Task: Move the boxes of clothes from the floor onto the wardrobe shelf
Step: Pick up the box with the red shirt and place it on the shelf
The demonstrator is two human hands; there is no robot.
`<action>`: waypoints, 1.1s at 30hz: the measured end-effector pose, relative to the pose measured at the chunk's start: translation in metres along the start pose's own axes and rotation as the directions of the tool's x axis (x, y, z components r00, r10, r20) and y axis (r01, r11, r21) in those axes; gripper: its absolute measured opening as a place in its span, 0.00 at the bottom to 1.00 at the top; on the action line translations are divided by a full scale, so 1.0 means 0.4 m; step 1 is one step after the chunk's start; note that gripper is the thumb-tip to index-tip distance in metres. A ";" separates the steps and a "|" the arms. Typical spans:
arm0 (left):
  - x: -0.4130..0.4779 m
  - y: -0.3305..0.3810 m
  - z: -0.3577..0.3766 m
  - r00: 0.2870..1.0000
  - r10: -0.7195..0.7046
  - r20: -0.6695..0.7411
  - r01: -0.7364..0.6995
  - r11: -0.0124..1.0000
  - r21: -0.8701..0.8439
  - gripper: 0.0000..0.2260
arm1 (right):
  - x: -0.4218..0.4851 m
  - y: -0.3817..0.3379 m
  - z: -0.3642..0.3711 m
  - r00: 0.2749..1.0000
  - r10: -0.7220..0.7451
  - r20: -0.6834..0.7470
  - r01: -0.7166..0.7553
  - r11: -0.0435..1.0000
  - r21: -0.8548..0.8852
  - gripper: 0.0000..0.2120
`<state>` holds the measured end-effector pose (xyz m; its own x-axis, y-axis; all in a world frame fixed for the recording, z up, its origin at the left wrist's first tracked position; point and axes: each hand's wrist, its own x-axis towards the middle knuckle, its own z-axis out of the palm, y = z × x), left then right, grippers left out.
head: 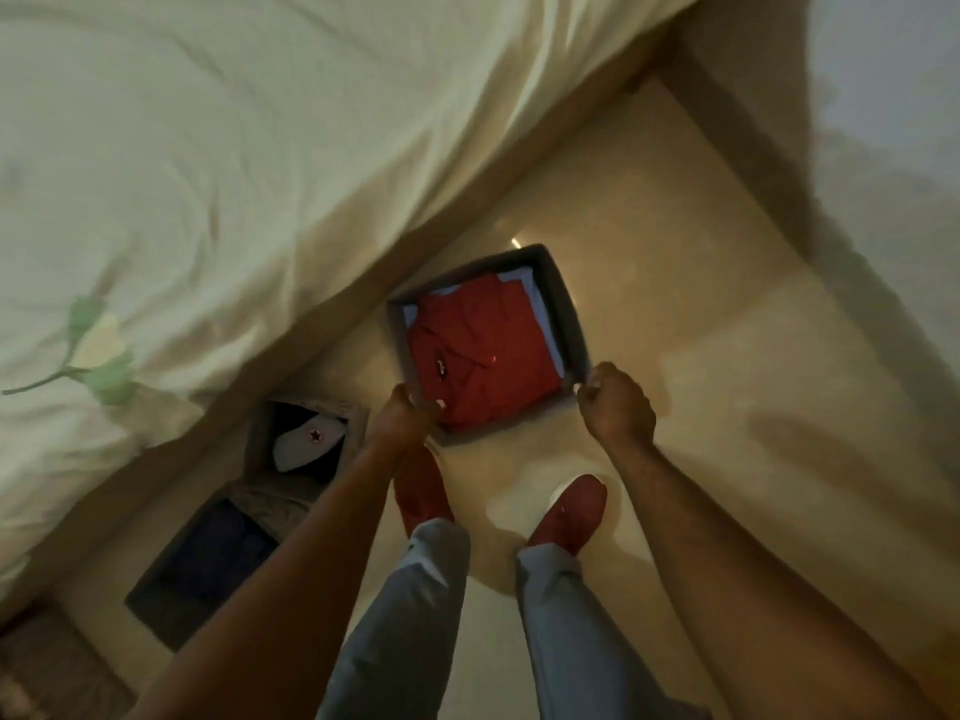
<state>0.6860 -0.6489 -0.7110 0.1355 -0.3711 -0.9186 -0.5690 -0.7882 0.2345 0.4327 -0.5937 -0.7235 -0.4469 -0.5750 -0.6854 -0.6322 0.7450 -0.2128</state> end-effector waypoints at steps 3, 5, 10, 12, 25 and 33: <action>0.142 0.010 0.053 0.991 -0.122 -0.053 0.117 0.990 -0.074 0.31 | 0.150 0.046 0.102 0.999 0.046 0.004 -0.046 0.999 -0.026 0.20; 0.201 0.020 0.080 0.963 -0.266 -0.042 0.258 0.956 -0.141 0.32 | 0.217 0.072 0.152 0.996 0.084 0.032 -0.084 0.996 0.005 0.23; 0.275 0.025 0.139 0.972 -0.231 -0.043 0.219 0.956 -0.195 0.28 | 0.252 0.135 0.224 0.982 0.182 -0.052 -0.183 0.983 -0.019 0.13; 0.281 0.050 0.161 0.981 -0.188 -0.036 0.174 0.953 -0.250 0.27 | 0.235 0.159 0.231 0.974 0.212 -0.079 -0.214 0.977 -0.011 0.13; 0.335 0.178 0.204 0.918 -0.032 -0.396 0.019 0.999 -0.038 0.31 | 0.226 0.248 0.225 0.885 0.454 0.101 -0.455 0.800 0.392 0.40; 0.330 -0.020 0.302 0.985 -0.130 -0.112 0.123 0.990 -0.068 0.21 | 0.340 0.270 0.154 0.981 0.187 0.052 -0.184 0.981 -0.057 0.23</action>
<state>0.6105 -0.6321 -0.8724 0.2987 -0.3179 -0.8998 -0.4911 -0.8596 0.1407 0.3425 -0.5707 -0.8827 -0.5238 -0.4068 -0.7485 -0.5740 0.8178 -0.0427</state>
